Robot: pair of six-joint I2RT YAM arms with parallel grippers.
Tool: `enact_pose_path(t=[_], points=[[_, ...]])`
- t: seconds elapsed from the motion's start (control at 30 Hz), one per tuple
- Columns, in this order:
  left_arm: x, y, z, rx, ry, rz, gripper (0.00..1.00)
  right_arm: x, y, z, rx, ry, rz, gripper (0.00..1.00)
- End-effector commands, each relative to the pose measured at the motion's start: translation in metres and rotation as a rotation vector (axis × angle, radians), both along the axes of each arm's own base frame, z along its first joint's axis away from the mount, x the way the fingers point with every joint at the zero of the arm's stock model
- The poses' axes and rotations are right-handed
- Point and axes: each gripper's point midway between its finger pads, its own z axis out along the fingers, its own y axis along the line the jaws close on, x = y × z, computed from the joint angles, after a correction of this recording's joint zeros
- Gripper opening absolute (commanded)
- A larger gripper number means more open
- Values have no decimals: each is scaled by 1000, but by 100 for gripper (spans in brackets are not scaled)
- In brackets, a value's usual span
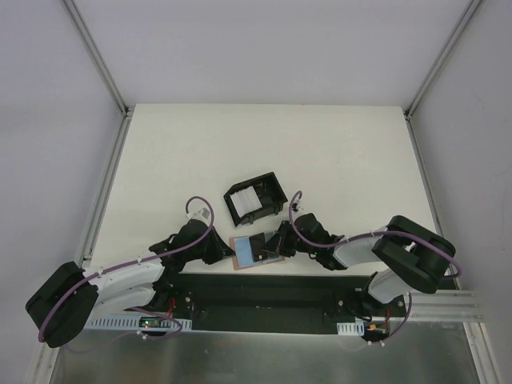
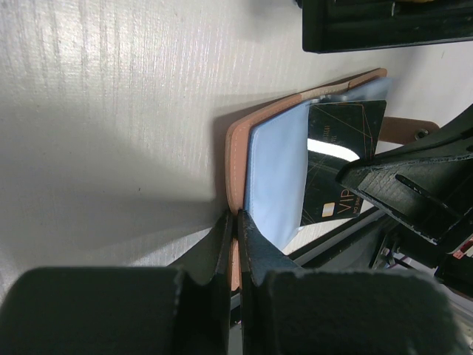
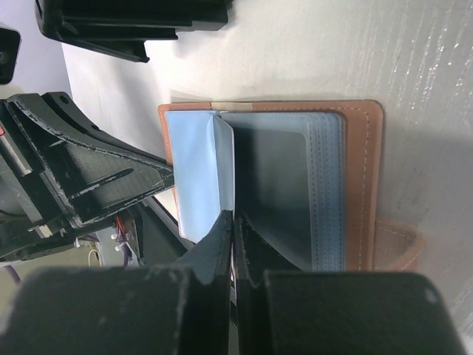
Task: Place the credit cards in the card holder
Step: Insert the credit card into the card holder.
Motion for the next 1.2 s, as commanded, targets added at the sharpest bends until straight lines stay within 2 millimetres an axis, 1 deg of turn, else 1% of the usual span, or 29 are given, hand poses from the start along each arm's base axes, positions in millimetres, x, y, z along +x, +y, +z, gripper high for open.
enact_pose_path(t=[0.0,0.2,0.37,0.73,0.93,1.13,1.17], points=[[-5,8,-10,33,25,6,0,-13,-14,-26,-111,86,3,0],[-5,9,-10,34,24,7,0,-6,-25,-19,-116,22,-41,0],[-6,9,-11,37,30,6,0,-7,-29,-18,-129,7,-39,0],[-5,9,-11,36,28,7,0,-13,-15,-24,-131,58,22,0],[-5,9,-11,37,28,6,0,-13,-17,-28,-140,73,9,0],[-5,8,-10,35,29,4,0,-15,-18,-28,-140,94,4,0],[-6,8,-11,37,29,1,0,-16,-18,-25,-132,90,2,1]])
